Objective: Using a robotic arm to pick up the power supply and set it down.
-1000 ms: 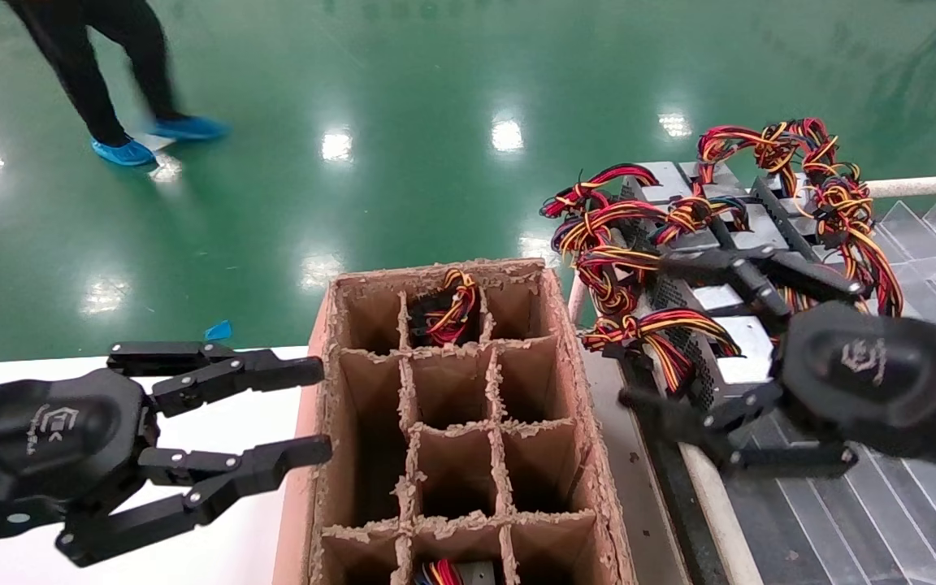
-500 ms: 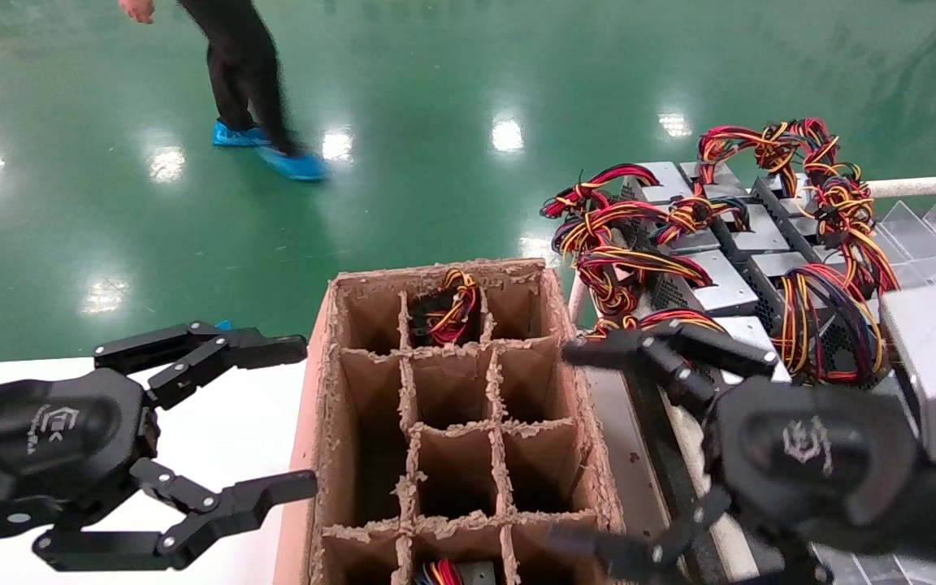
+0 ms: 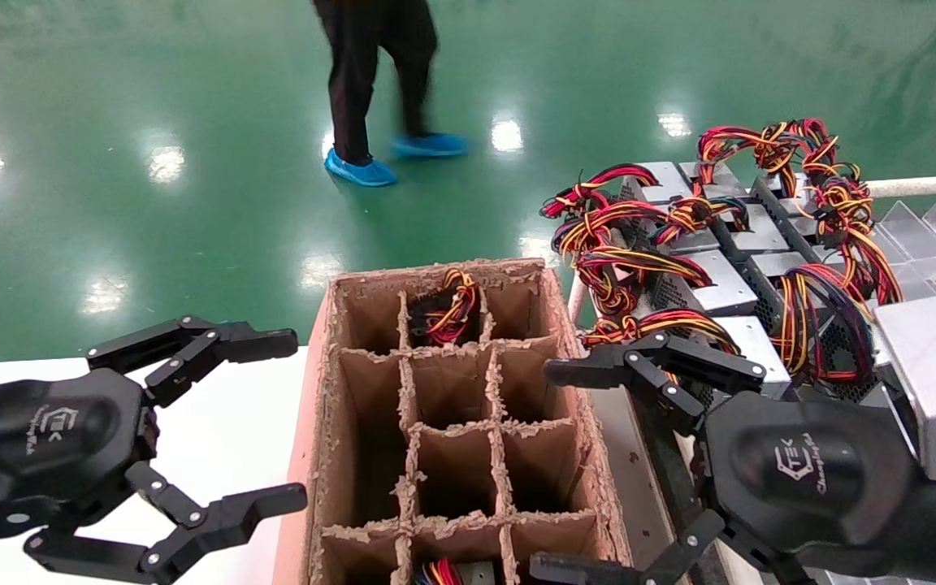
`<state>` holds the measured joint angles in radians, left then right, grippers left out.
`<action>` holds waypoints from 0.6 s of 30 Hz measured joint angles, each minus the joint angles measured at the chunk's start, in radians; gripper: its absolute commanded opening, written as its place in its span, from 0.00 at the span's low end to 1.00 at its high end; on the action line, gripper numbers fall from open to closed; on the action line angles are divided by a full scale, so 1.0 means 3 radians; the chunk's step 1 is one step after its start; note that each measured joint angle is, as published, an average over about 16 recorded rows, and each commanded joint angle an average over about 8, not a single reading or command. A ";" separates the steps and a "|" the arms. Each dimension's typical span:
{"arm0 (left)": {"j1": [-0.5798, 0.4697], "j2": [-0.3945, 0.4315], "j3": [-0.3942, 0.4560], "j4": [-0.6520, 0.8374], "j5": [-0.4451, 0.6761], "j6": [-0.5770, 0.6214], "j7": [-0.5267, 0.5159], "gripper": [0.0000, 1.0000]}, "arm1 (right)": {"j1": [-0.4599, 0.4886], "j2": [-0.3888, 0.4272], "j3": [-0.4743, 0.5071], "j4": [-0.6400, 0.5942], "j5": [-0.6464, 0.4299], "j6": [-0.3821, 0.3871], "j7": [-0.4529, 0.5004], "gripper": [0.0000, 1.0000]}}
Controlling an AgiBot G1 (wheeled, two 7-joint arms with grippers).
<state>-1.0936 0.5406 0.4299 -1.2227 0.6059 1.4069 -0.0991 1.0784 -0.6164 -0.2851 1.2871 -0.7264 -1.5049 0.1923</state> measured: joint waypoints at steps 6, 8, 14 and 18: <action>0.0000 0.0000 0.0000 0.0000 0.0000 0.0000 0.0000 1.00 | -0.0006 0.0009 0.0008 -0.0005 -0.0003 0.0016 -0.0009 1.00; 0.0000 0.0000 0.0000 0.0000 0.0000 0.0000 0.0000 1.00 | -0.0007 0.0011 0.0010 -0.0006 -0.0004 0.0019 -0.0012 1.00; 0.0000 0.0000 0.0000 0.0000 0.0000 0.0000 0.0000 1.00 | -0.0011 0.0015 0.0015 -0.0008 -0.0008 0.0027 -0.0016 1.00; 0.0000 0.0000 0.0000 0.0000 0.0000 0.0000 0.0000 1.00 | -0.0012 0.0017 0.0017 -0.0009 -0.0010 0.0031 -0.0018 1.00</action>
<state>-1.0936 0.5406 0.4299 -1.2227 0.6059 1.4069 -0.0991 1.0748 -0.6112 -0.2800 1.2843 -0.7295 -1.4957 0.1869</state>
